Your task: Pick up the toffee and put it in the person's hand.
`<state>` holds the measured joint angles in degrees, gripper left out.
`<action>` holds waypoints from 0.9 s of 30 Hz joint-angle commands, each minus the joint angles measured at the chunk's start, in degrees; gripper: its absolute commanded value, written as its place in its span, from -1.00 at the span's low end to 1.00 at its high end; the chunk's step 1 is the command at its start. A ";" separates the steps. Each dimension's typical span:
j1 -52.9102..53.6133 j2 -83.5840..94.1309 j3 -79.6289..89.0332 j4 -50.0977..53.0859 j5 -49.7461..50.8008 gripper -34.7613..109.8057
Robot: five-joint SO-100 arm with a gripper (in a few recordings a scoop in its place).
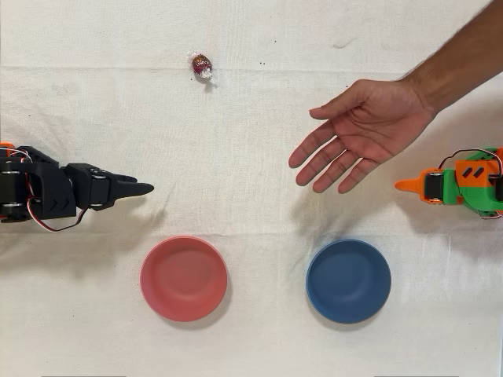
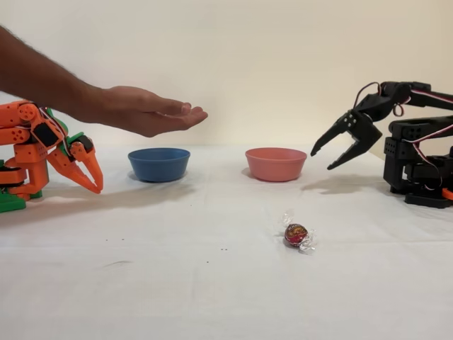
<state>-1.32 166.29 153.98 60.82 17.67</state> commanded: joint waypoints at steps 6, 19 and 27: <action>-5.45 -16.26 -26.98 9.67 0.88 -0.24; -19.69 -37.44 -38.06 1.49 -0.97 -0.23; -22.32 -54.67 -48.52 -0.70 -1.76 -0.21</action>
<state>-21.97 114.43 112.15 62.31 15.64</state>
